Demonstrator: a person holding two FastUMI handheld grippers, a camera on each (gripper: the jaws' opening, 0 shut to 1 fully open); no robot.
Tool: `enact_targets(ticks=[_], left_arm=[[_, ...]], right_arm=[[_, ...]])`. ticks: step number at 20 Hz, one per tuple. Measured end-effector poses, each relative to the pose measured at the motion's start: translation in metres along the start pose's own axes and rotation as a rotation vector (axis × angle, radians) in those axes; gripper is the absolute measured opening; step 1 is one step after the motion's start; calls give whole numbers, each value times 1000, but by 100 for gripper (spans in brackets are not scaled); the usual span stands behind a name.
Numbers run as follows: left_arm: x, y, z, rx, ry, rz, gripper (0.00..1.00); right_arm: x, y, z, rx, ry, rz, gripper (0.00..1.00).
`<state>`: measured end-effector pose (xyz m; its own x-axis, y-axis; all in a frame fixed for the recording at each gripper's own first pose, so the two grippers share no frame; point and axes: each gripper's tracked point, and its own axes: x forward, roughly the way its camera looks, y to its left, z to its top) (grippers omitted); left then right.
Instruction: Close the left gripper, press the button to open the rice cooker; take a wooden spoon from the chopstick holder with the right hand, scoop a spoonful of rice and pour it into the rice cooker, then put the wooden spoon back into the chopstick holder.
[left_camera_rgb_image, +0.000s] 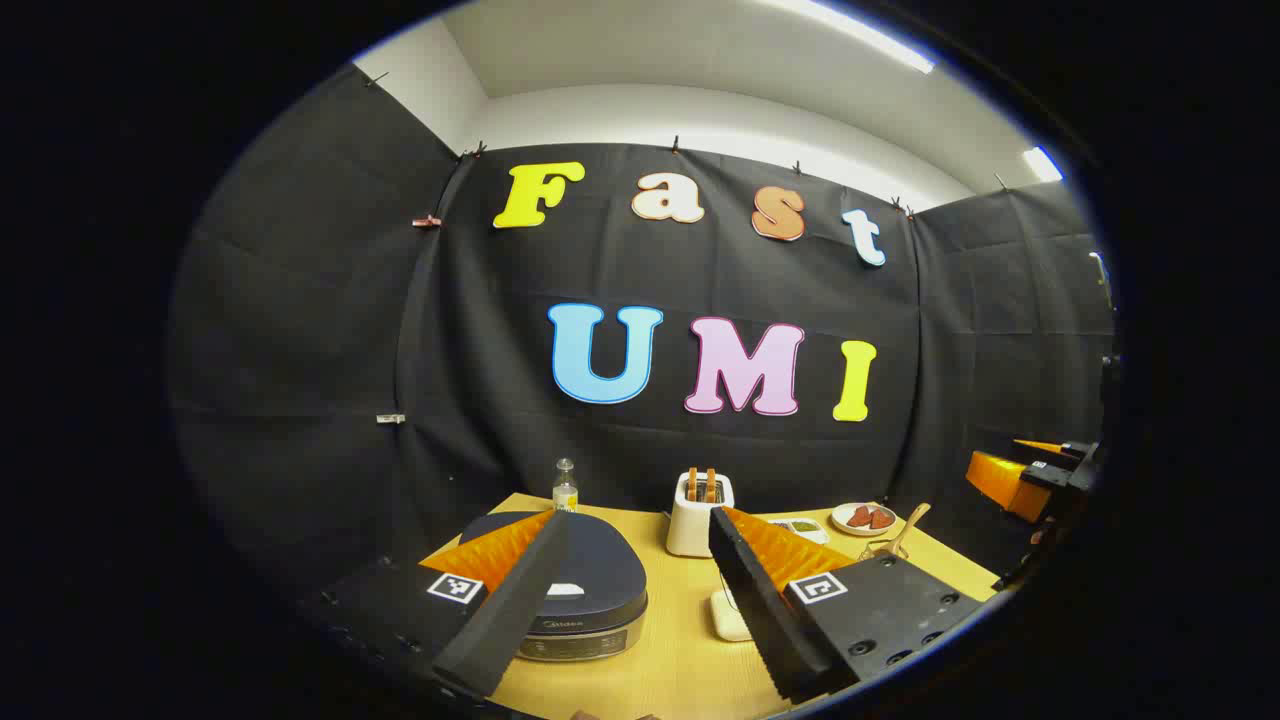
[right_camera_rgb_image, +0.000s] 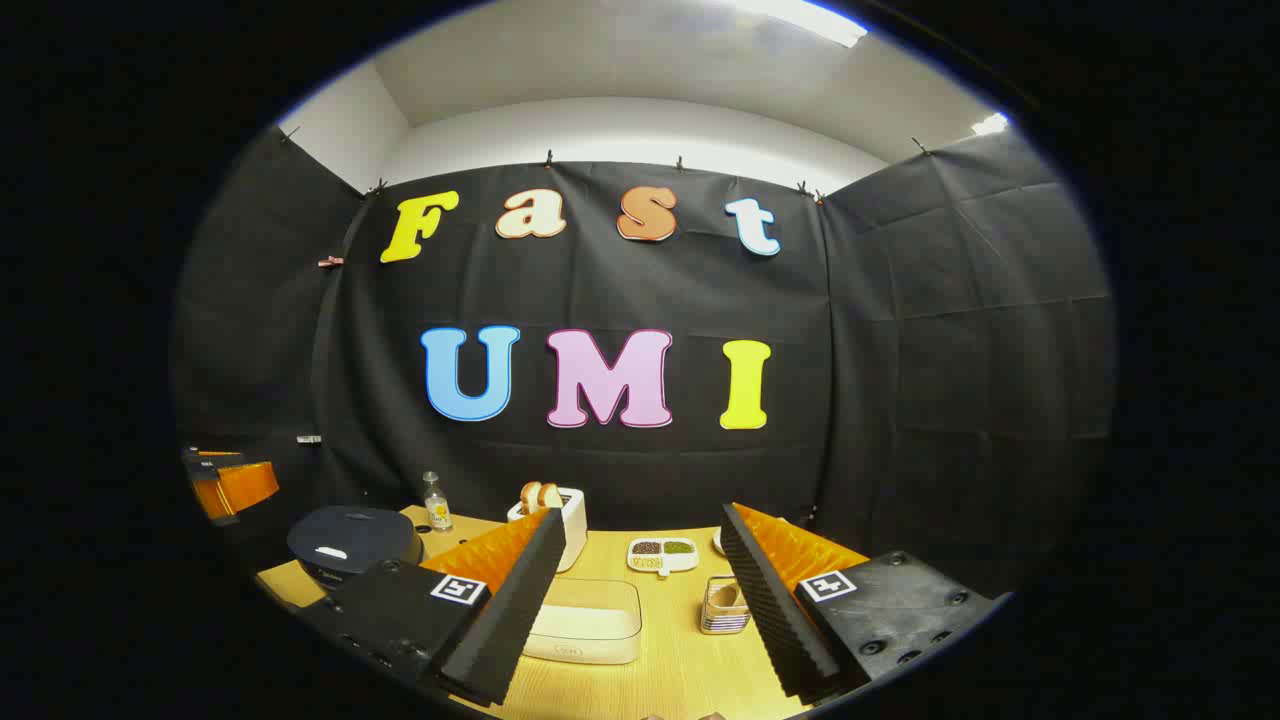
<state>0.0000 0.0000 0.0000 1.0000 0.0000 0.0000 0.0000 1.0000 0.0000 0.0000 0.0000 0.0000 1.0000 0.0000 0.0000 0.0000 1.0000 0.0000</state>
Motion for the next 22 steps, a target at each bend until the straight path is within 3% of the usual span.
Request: enact_targets(ticks=[10, 22], left_arm=[[-8, -4, -1, 11, 3, -20, 95], [20, -27, 3, 41, 39, -58, 95]], right_arm=[[1, 9, 2, 3, 2, 22, 96], [19, -13, 10, -7, 8, -29, 98]])
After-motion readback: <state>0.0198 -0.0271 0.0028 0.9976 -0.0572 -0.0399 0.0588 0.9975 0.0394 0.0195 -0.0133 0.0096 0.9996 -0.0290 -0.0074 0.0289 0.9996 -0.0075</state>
